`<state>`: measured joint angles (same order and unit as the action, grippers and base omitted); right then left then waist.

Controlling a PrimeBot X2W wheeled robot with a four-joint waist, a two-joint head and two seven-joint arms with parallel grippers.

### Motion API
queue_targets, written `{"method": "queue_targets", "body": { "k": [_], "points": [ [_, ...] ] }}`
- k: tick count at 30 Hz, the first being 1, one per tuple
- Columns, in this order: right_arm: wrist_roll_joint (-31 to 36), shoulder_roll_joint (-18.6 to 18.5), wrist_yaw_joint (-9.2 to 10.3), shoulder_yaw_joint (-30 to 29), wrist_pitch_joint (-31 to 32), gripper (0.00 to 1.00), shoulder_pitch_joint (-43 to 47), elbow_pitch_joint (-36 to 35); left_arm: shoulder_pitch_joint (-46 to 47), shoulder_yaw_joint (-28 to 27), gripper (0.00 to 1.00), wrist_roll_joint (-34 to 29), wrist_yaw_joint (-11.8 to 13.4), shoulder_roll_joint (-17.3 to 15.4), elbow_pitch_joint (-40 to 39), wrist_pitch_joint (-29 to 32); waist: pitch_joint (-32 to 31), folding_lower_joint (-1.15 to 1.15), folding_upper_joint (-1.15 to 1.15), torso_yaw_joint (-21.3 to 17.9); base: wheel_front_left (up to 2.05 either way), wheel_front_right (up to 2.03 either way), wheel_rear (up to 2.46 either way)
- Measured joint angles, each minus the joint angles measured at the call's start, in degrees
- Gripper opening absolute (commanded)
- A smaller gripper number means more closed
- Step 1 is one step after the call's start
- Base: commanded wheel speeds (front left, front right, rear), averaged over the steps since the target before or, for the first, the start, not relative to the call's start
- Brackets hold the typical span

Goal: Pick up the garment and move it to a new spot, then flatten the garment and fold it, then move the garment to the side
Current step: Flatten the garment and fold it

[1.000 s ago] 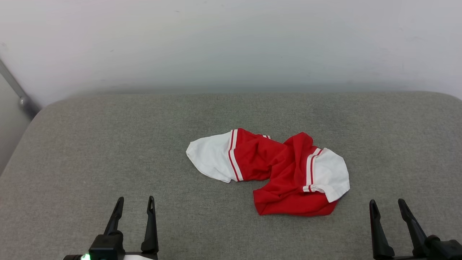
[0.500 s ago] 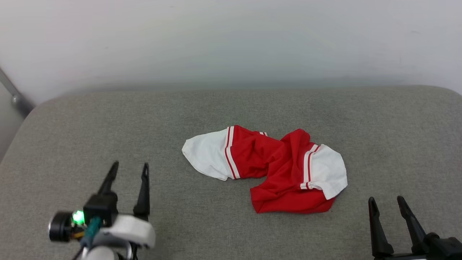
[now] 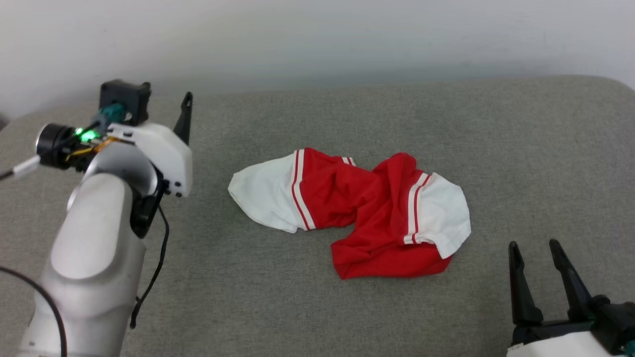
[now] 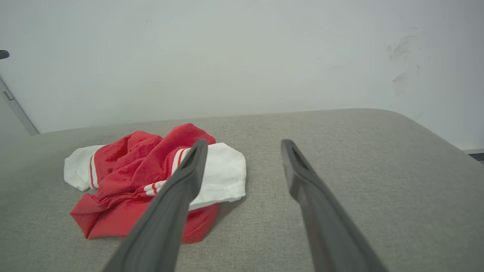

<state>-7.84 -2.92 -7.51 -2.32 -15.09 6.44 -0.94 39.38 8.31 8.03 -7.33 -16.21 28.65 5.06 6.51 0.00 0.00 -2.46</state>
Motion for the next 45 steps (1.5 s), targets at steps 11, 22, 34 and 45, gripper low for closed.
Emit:
{"method": "queue_targets", "body": {
  "k": [11, 22, 34, 45],
  "points": [
    [-0.21, -0.01, 0.00, 0.73, 0.00, 1.00, -4.02, -0.71, 16.16, 27.14, 1.00, 22.35, -0.07, -11.22, -2.45, 30.62, 6.12, 0.00, 0.00, -2.25, 0.00, 0.00, 0.00],
    [-0.80, -0.01, 0.00, 1.37, 0.00, 1.00, -7.36, -1.32, 22.30, 43.91, 1.00, 35.15, -0.07, -19.28, -6.98, 49.34, 12.51, 0.01, 0.00, -5.21, 0.00, 0.00, 0.00],
    [-1.54, -0.01, 0.00, 2.03, 0.00, 1.00, -9.85, -1.91, 25.01, 54.86, 1.00, 38.71, -0.07, -22.85, -5.50, 51.46, 16.91, 0.01, 0.00, -8.10, 0.00, 0.00, 0.00],
    [-1.16, -0.01, 0.00, 1.49, 0.00, 1.00, -8.48, -0.83, 25.88, 59.73, 0.00, 44.41, -0.07, -26.57, -6.27, 48.11, 13.11, 0.00, 0.00, -6.38, 0.00, 0.00, 0.00]
  ]
}}
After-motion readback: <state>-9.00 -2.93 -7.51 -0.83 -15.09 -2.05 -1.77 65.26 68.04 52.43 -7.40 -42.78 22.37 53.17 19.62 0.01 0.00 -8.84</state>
